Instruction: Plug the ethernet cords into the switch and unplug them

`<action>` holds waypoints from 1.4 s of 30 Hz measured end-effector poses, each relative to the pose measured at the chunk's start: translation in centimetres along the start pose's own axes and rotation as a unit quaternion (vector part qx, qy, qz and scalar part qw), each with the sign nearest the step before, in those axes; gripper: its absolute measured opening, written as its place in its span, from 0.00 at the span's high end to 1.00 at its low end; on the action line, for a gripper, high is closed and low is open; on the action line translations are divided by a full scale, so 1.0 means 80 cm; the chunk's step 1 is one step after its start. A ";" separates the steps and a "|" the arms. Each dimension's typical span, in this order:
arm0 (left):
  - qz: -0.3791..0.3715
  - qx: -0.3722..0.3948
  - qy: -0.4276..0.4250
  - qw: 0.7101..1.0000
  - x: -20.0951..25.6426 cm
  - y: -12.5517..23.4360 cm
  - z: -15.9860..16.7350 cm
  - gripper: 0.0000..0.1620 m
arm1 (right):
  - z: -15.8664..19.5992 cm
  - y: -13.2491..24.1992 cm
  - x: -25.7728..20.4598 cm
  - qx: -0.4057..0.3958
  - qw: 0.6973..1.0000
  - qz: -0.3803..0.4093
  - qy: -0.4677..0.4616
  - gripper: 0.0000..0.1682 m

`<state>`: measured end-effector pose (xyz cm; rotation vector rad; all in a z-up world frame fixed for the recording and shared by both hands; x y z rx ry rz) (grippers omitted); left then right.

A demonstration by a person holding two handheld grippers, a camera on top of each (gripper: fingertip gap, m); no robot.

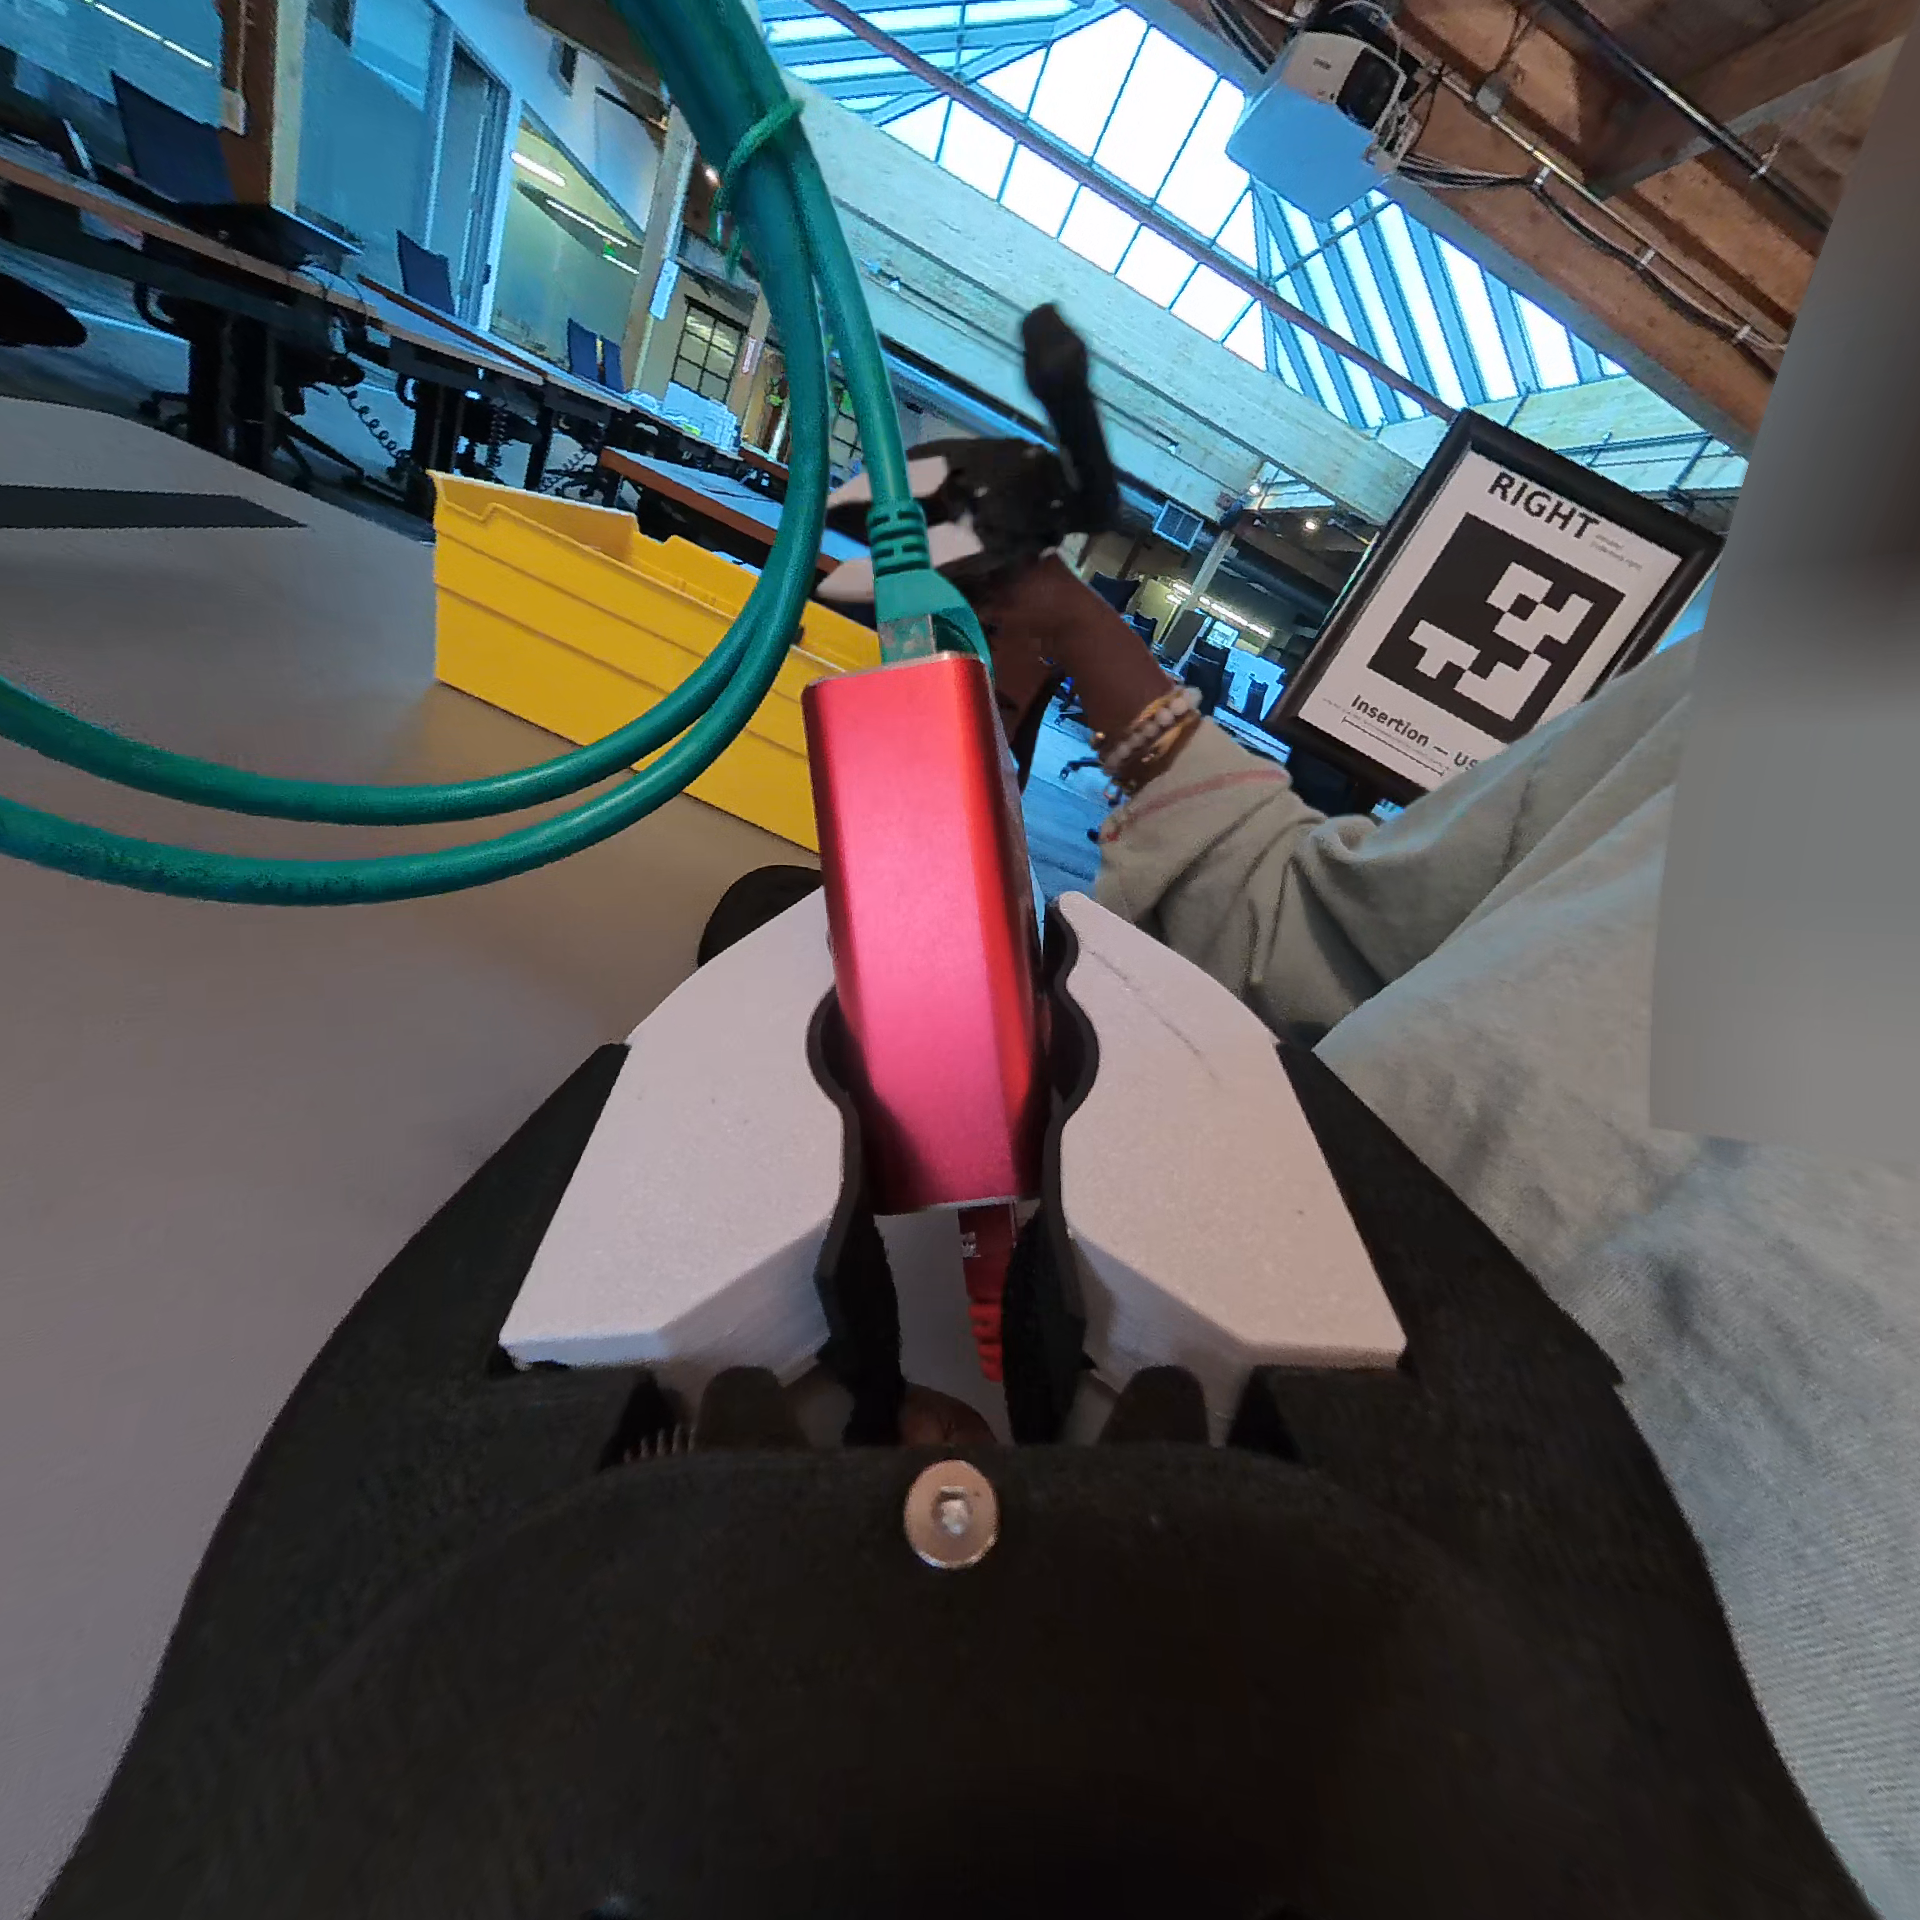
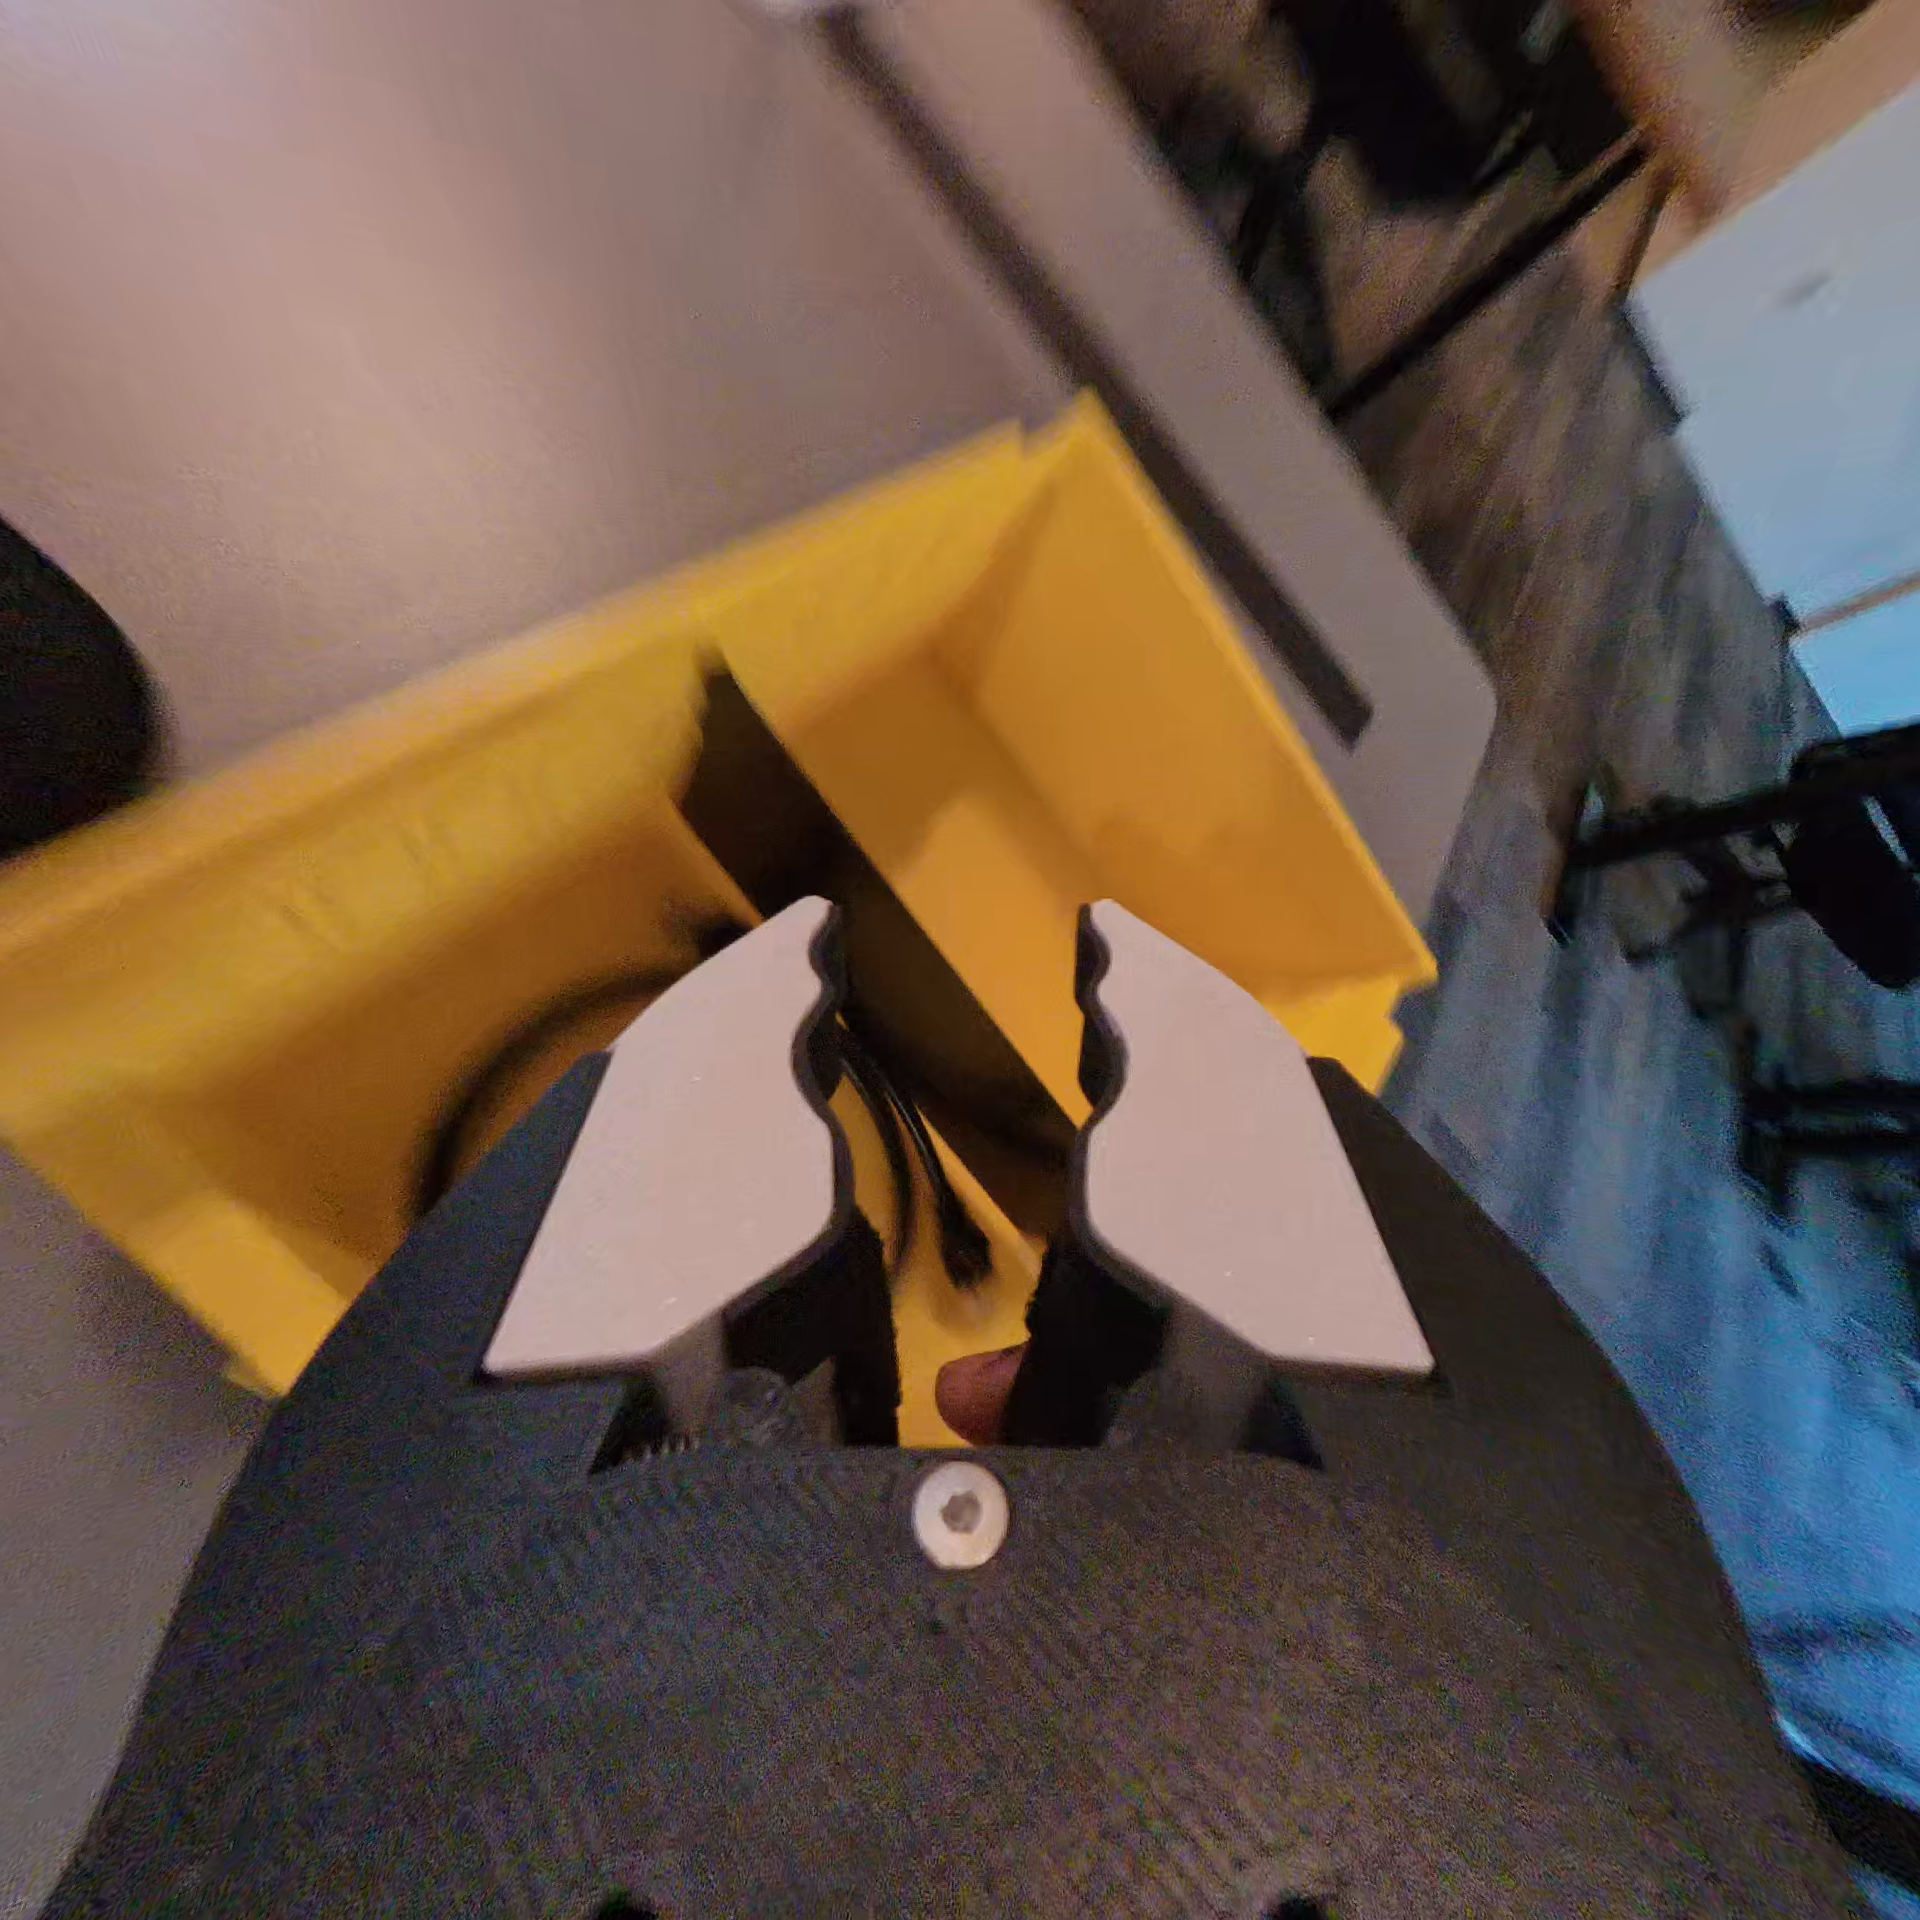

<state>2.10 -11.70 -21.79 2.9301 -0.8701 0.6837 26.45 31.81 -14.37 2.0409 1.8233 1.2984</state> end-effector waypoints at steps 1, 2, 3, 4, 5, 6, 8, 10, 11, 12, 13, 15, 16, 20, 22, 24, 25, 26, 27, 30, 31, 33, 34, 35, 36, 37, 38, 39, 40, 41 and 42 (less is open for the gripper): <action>-0.002 0.001 0.000 1.000 0.000 0.000 0.000 0.80 | -0.018 0.011 -0.010 0.058 0.998 -0.005 -0.032 0.73; -0.005 0.001 0.001 1.000 0.000 0.000 0.000 0.80 | -0.037 0.021 -0.024 0.119 0.991 -0.022 -0.064 0.72; -0.007 0.001 0.001 1.000 -0.001 0.000 0.000 0.80 | -0.056 0.028 -0.043 0.179 0.978 -0.055 -0.095 0.71; -0.011 0.000 0.001 1.000 -0.001 0.000 0.000 0.80 | -0.075 0.033 -0.064 0.233 0.960 -0.103 -0.120 0.68; -0.013 -0.002 0.000 1.000 -0.001 -0.001 0.000 0.80 | -0.093 0.034 -0.088 0.274 0.938 -0.158 -0.139 0.65; -0.016 -0.003 -0.001 1.000 0.000 -0.001 0.000 0.80 | -0.110 0.032 -0.113 0.301 0.917 -0.211 -0.155 0.64; -0.020 -0.007 -0.004 1.000 0.000 -0.002 0.000 0.80 | -0.139 0.021 -0.164 0.324 0.874 -0.316 -0.177 0.65; -0.029 -0.014 -0.009 0.999 0.001 -0.003 0.001 0.80 | -0.165 0.006 -0.214 0.343 0.820 -0.414 -0.197 0.72; -0.031 -0.019 -0.013 0.999 0.001 -0.004 0.002 0.80 | -0.177 -0.003 -0.236 0.354 0.789 -0.455 -0.211 0.76; -0.032 -0.023 -0.018 0.999 0.002 -0.006 0.002 0.80 | -0.189 -0.012 -0.254 0.362 0.762 -0.488 -0.223 0.80; -0.031 -0.027 -0.025 0.999 0.004 -0.007 0.002 0.80 | -0.197 -0.023 -0.269 0.366 0.743 -0.510 -0.232 0.82; -0.027 -0.035 -0.041 0.998 0.007 -0.009 0.003 0.80 | -0.208 -0.045 -0.283 0.357 0.742 -0.506 -0.257 0.81; -0.025 -0.040 -0.049 0.998 0.009 -0.010 0.003 0.80 | -0.212 -0.055 -0.287 0.358 0.745 -0.491 -0.275 0.79; -0.020 -0.060 -0.067 0.996 0.013 -0.015 0.006 0.80 | -0.223 -0.066 -0.299 0.364 0.740 -0.501 -0.261 0.79; -0.022 -0.065 -0.070 0.995 0.014 -0.017 0.007 0.80 | -0.226 -0.067 -0.301 0.373 0.743 -0.500 -0.242 0.82; -0.017 -0.067 -0.074 0.995 0.015 -0.017 0.007 0.80 | -0.227 -0.067 -0.301 0.383 0.738 -0.505 -0.231 0.87; -0.018 -0.070 -0.075 0.995 0.015 -0.017 0.007 0.80 | -0.226 -0.068 -0.300 0.383 0.740 -0.504 -0.228 0.89; -0.019 -0.072 -0.076 0.994 0.015 -0.018 0.008 0.80 | -0.226 -0.069 -0.300 0.384 0.741 -0.502 -0.226 0.90; -0.019 -0.073 -0.077 0.994 0.015 -0.018 0.008 0.80 | -0.225 -0.069 -0.300 0.385 0.741 -0.503 -0.222 0.90; -0.020 -0.076 -0.077 0.994 0.015 -0.019 0.009 0.80 | -0.225 -0.071 -0.300 0.386 0.740 -0.507 -0.217 0.90; -0.022 -0.077 -0.077 0.994 0.015 -0.019 0.009 0.80 | -0.225 -0.071 -0.299 0.387 0.740 -0.506 -0.214 0.90; -0.017 -0.078 -0.081 0.994 0.016 -0.019 0.009 0.80 | -0.224 -0.071 -0.300 0.396 0.741 -0.504 -0.202 0.91; -0.013 -0.077 -0.083 0.993 0.017 -0.019 0.009 0.80 | -0.223 -0.070 -0.300 0.403 0.739 -0.503 -0.196 0.91; -0.010 -0.077 -0.084 0.993 0.017 -0.020 0.009 0.80 | -0.223 -0.070 -0.301 0.409 0.735 -0.504 -0.196 0.91; -0.008 -0.076 -0.085 0.993 0.017 -0.020 0.009 0.80 | -0.221 -0.071 -0.302 0.414 0.729 -0.507 -0.201 0.91; -0.009 -0.077 -0.085 0.993 0.017 -0.020 0.009 0.79 | -0.220 -0.072 -0.303 0.418 0.723 -0.509 -0.207 0.91; -0.012 -0.078 -0.082 0.994 0.016 -0.021 0.009 0.79 | -0.218 -0.074 -0.304 0.422 0.721 -0.508 -0.212 0.91; -0.014 -0.079 -0.079 0.994 0.016 -0.021 0.010 0.79 | -0.216 -0.075 -0.304 0.425 0.722 -0.504 -0.213 0.91; -0.018 -0.080 -0.077 0.994 0.015 -0.022 0.010 0.79 | -0.214 -0.076 -0.305 0.428 0.725 -0.497 -0.210 0.91; -0.022 -0.081 -0.076 0.994 0.014 -0.022 0.011 0.80 | -0.213 -0.076 -0.305 0.432 0.732 -0.485 -0.205 0.91; -0.028 -0.082 -0.076 0.993 0.013 -0.022 0.011 0.80 | -0.212 -0.075 -0.306 0.438 0.742 -0.470 -0.195 0.91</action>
Point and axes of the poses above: each gripper's, where its closed fingertips meet, y back along the fingers, z out of its underside, x = y × z across the jaws, the point moved 10 cm from there along y, back along the fingers, and after that the axes turned 1 degree about z, right-handed, at the moved point
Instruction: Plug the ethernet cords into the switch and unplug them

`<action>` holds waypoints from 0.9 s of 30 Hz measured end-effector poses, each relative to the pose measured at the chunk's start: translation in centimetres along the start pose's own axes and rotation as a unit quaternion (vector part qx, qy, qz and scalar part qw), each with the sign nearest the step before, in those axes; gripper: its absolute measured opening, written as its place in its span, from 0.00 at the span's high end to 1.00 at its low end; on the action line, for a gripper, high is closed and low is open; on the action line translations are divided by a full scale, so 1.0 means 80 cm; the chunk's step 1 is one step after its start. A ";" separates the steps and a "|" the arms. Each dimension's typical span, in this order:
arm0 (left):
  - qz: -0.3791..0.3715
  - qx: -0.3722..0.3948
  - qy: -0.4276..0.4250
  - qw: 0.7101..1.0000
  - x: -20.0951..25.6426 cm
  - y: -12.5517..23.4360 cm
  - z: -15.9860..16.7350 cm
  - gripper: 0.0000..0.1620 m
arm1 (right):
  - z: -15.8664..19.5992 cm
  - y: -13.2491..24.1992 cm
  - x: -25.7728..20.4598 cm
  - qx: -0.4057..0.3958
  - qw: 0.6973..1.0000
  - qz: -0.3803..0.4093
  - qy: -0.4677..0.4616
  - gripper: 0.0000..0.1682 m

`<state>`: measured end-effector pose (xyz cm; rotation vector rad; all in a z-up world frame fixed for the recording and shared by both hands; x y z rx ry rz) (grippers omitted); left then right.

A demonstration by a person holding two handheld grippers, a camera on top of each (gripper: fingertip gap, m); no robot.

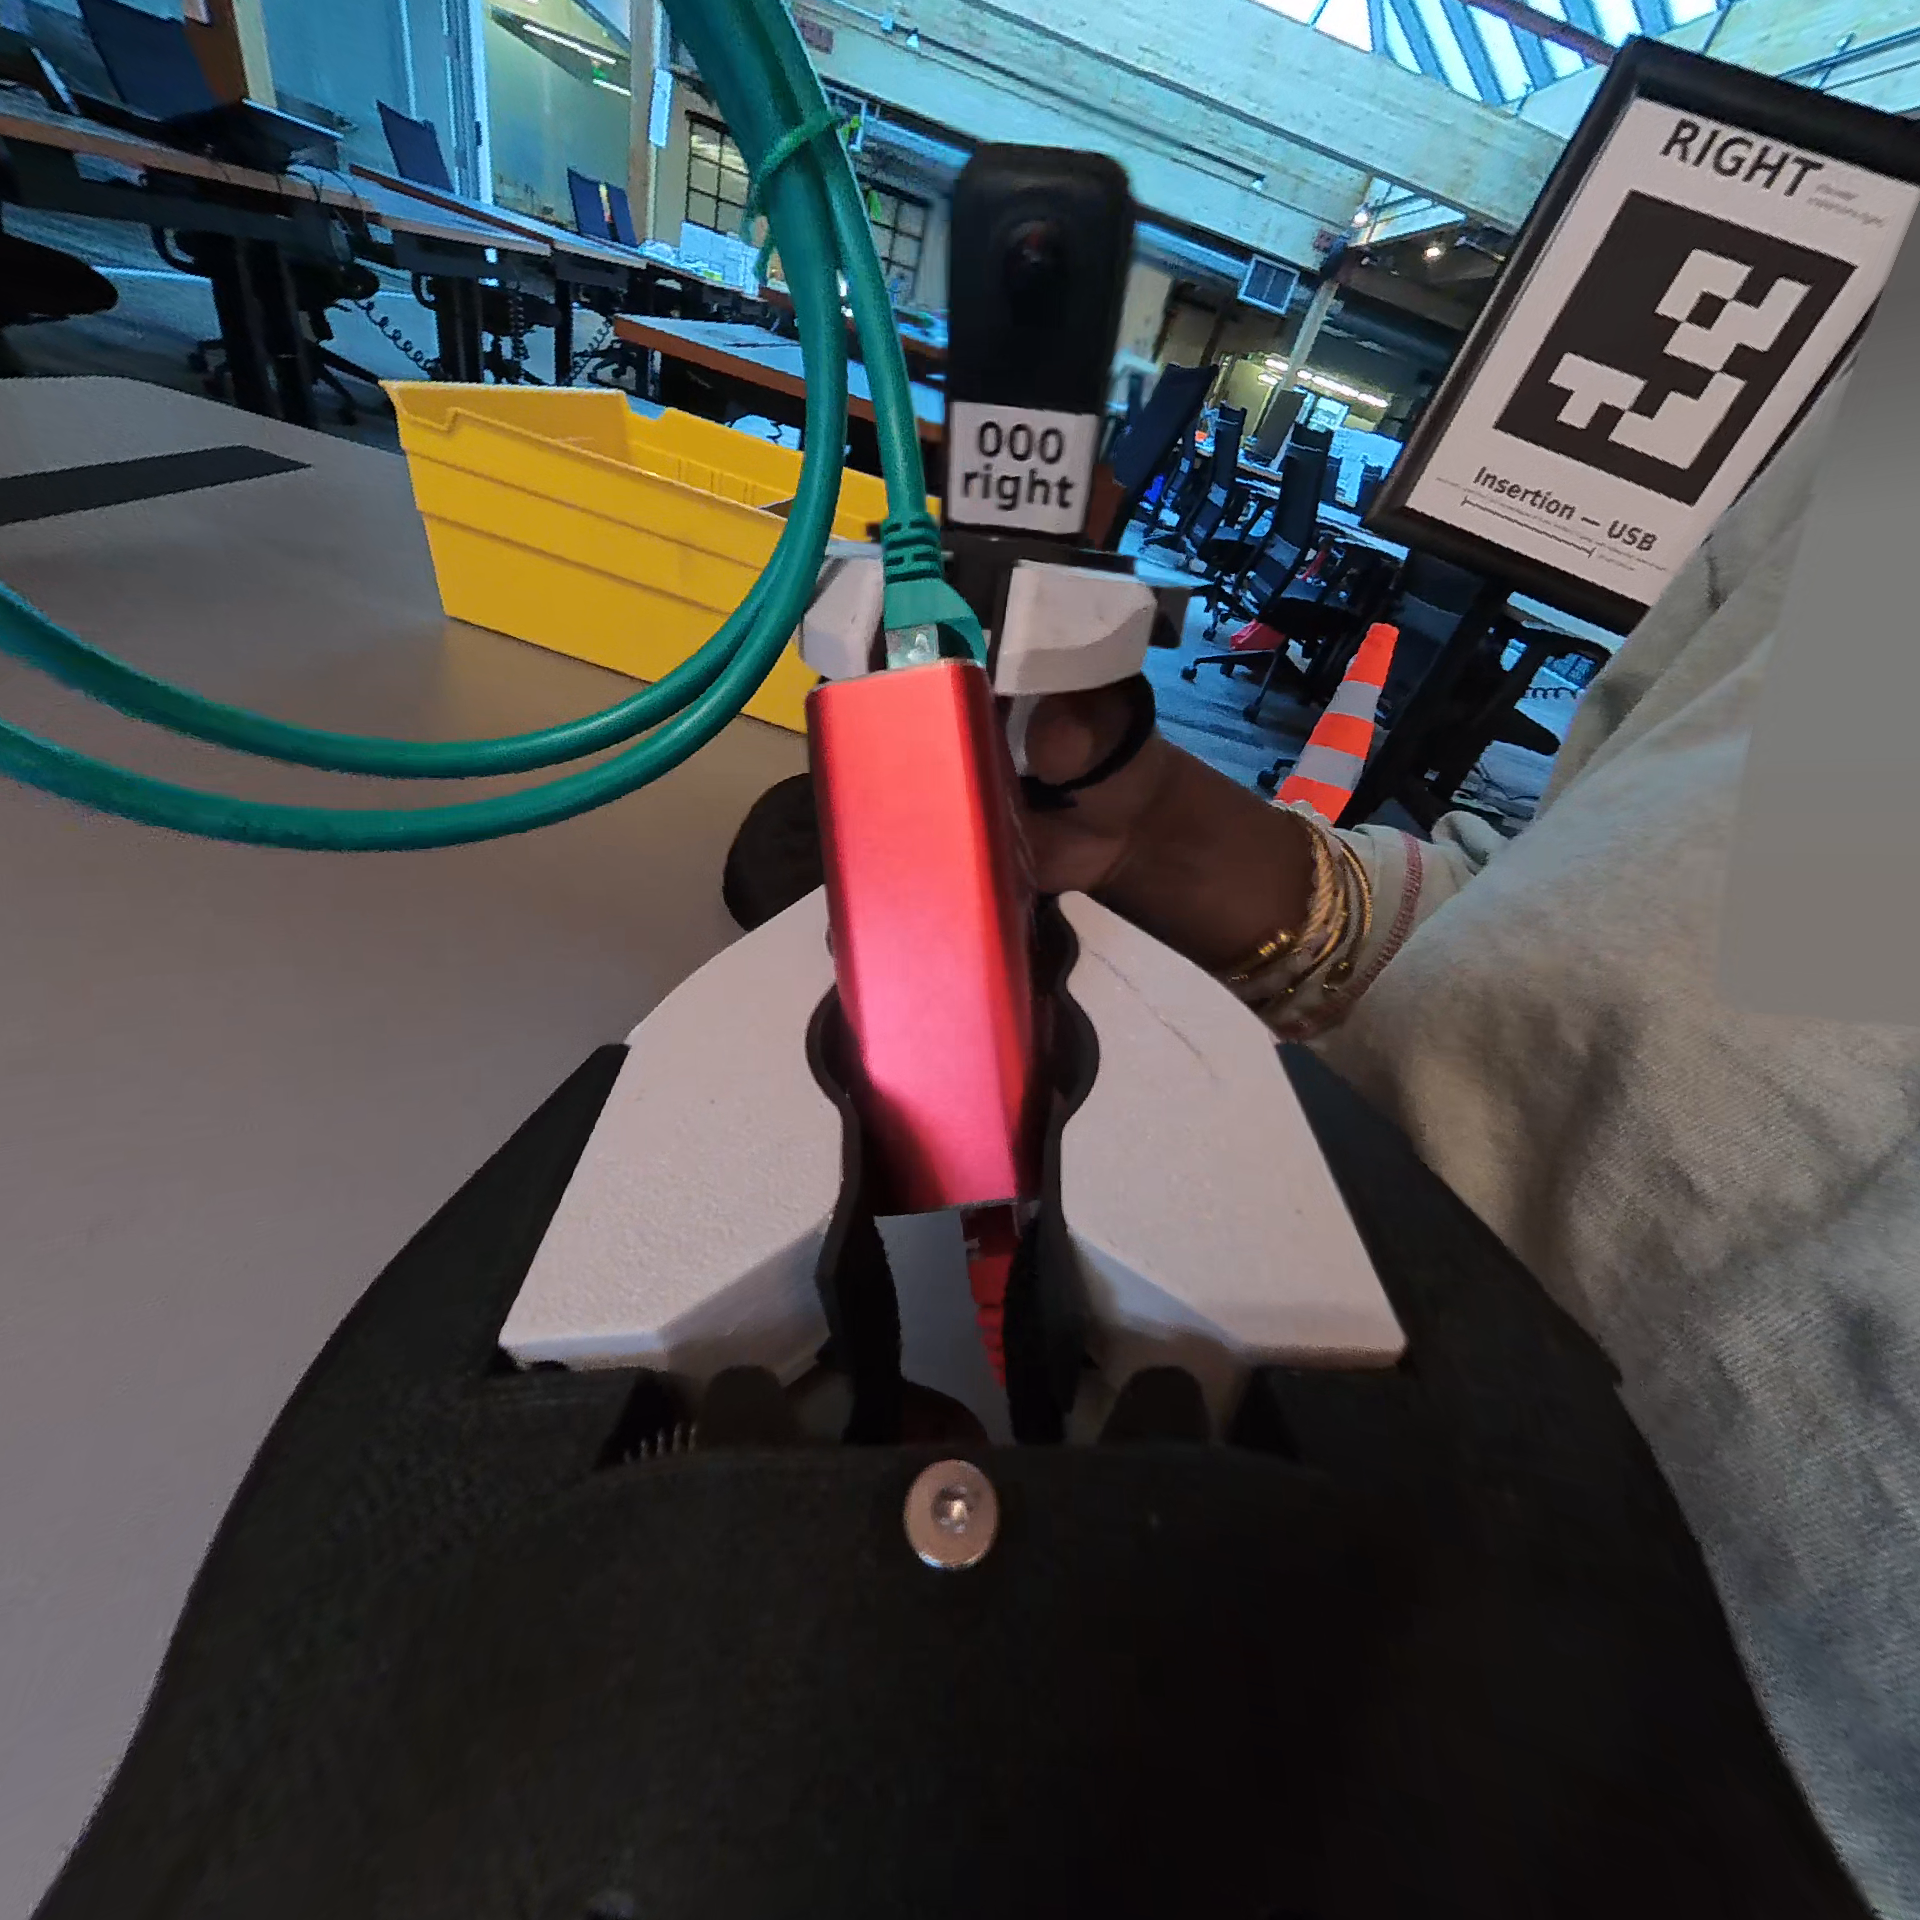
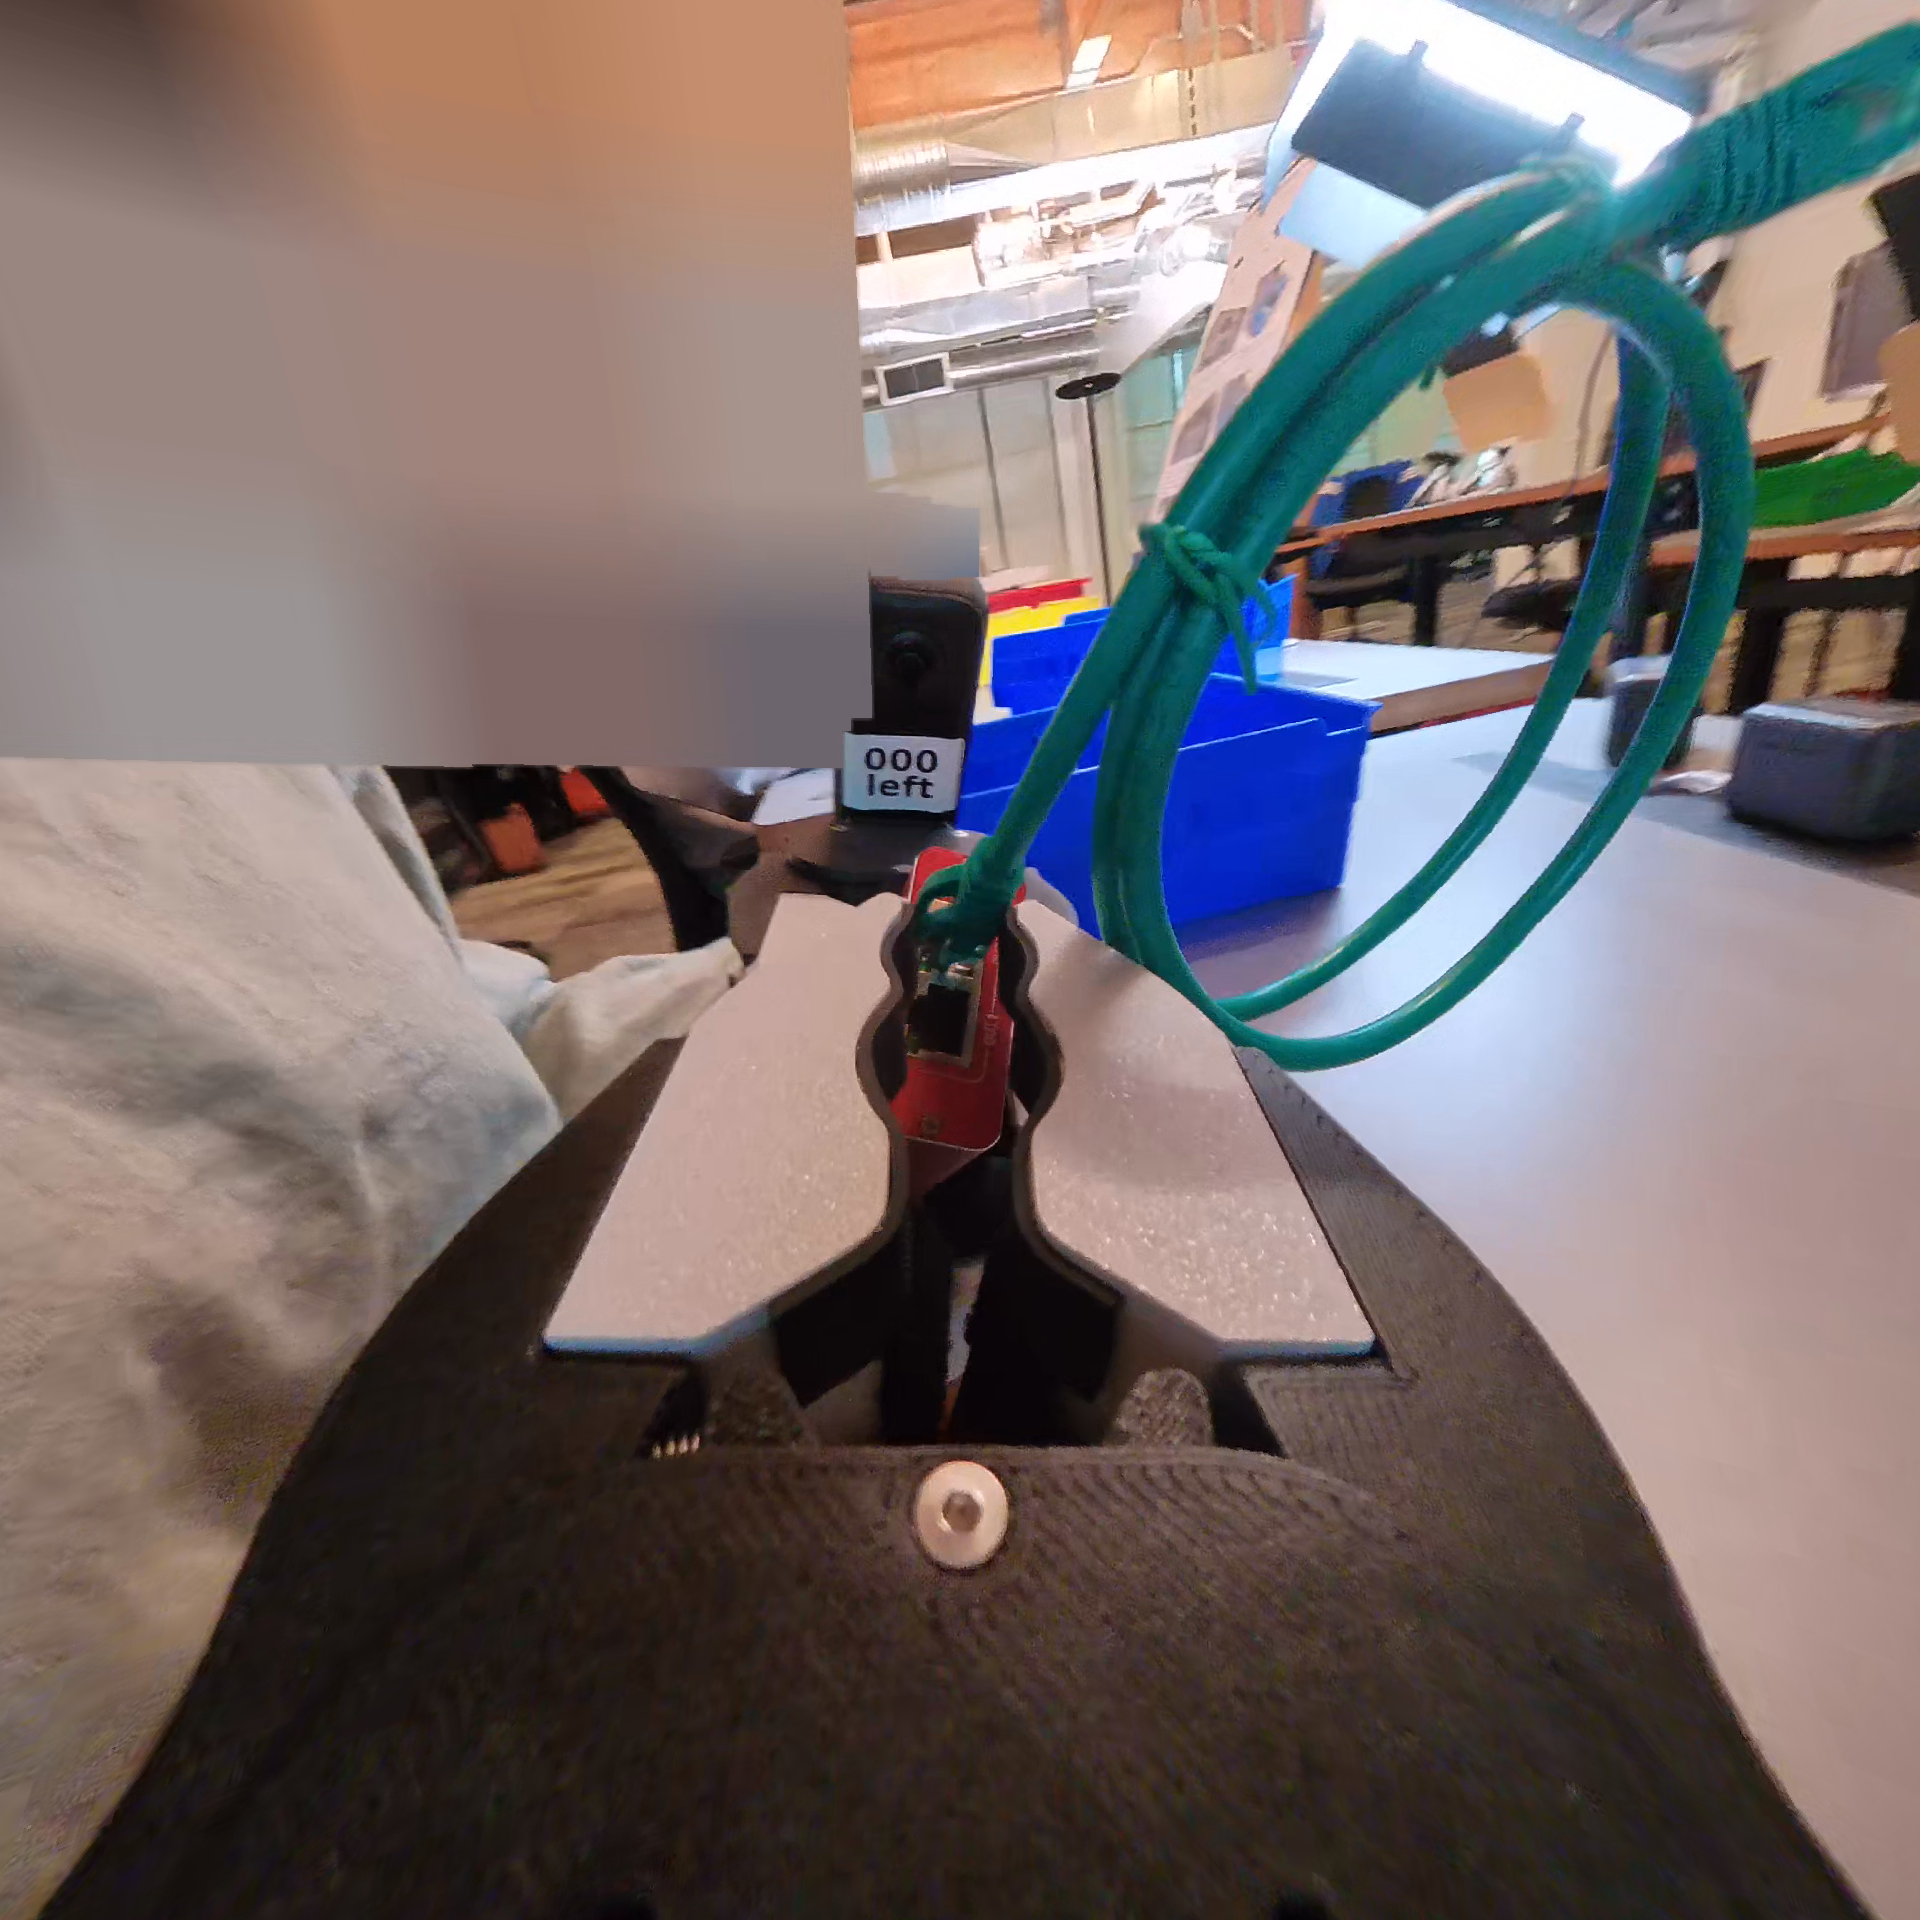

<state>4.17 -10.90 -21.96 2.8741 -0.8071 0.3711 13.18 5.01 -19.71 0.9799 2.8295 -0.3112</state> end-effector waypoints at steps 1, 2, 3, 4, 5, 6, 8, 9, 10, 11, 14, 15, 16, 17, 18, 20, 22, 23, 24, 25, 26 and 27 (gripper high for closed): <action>-0.010 -0.002 -0.001 1.000 -0.001 0.000 0.000 0.81 | 0.000 0.000 -0.002 -0.003 1.000 0.014 0.022 0.91; -0.019 -0.004 -0.004 1.000 -0.001 -0.001 0.001 0.81 | 0.001 0.001 -0.004 -0.007 0.999 0.031 0.044 0.91; -0.027 -0.006 -0.010 1.000 0.000 -0.002 0.001 0.81 | 0.001 0.001 -0.006 -0.009 0.997 0.048 0.068 0.90; -0.036 -0.009 -0.016 0.999 0.000 -0.003 0.001 0.81 | 0.003 0.002 -0.008 -0.009 0.994 0.062 0.091 0.90; -0.042 -0.013 -0.018 0.999 0.000 -0.004 0.001 0.81 | 0.004 0.003 -0.010 -0.008 0.991 0.077 0.110 0.90; -0.047 -0.018 -0.018 0.999 0.000 -0.005 0.002 0.81 | 0.006 0.004 -0.012 -0.008 0.988 0.092 0.126 0.90; -0.048 -0.019 -0.022 0.998 0.000 -0.005 0.002 0.81 | 0.010 0.005 -0.016 -0.001 0.982 0.113 0.150 0.90; -0.047 -0.018 -0.021 0.999 0.000 -0.005 0.002 0.81 | 0.011 0.004 -0.018 0.005 0.981 0.119 0.154 0.90; -0.044 -0.016 -0.018 0.999 0.000 -0.005 0.001 0.81 | 0.012 0.003 -0.020 0.012 0.980 0.125 0.156 0.90; -0.040 -0.012 -0.015 0.999 0.000 -0.005 0.001 0.81 | 0.013 0.003 -0.021 0.021 0.979 0.129 0.155 0.91; -0.017 0.005 0.000 1.000 -0.002 -0.003 0.000 0.81 | 0.014 -0.001 -0.023 0.054 0.979 0.128 0.146 0.91; -0.011 0.009 0.009 1.000 -0.003 -0.001 0.000 0.81 | 0.014 -0.002 -0.023 0.061 0.979 0.129 0.144 0.91; -0.012 0.001 0.016 1.000 -0.004 0.000 0.002 0.81 | 0.010 0.001 -0.022 0.087 0.976 0.142 0.139 0.92; -0.005 -0.011 0.012 1.000 -0.002 -0.002 0.005 0.81 | -0.001 0.014 -0.019 0.146 0.965 0.170 0.137 0.93; 0.000 -0.016 -0.007 1.000 0.002 -0.004 0.005 0.81 | -0.016 0.031 -0.014 0.181 0.960 0.171 0.131 0.93; 0.003 -0.007 -0.010 1.000 0.002 -0.002 0.003 0.81 | -0.041 0.053 -0.009 0.141 0.962 0.177 0.151 0.93; -0.003 0.012 0.015 1.000 -0.003 0.002 0.000 0.81 | -0.059 0.068 -0.014 0.061 0.961 0.197 0.185 0.92; -0.004 0.019 0.022 1.000 -0.005 0.004 0.000 0.81 | -0.067 0.078 -0.017 0.033 0.960 0.207 0.187 0.92; -0.004 0.023 0.024 0.999 -0.005 0.006 -0.001 0.81 | -0.073 0.089 -0.019 0.006 0.955 0.227 0.191 0.92; -0.005 0.025 0.024 0.999 -0.005 0.006 -0.001 0.81 | -0.078 0.101 -0.023 -0.026 0.945 0.256 0.203 0.92; -0.004 0.024 0.024 0.999 -0.005 0.006 -0.001 0.80 | -0.081 0.113 -0.027 -0.056 0.931 0.288 0.218 0.92; -0.005 0.021 0.024 0.999 -0.005 0.005 -0.001 0.80 | -0.085 0.124 -0.032 -0.076 0.917 0.317 0.231 0.92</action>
Point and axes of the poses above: each gripper's, where its closed fingertips meet, y back along the fingers, z out of its underside, x = y × z across the jaws, the point moved 10 cm from there along y, back along the fingers, and after that the axes turned 1 degree about z, right-handed, at the moved point
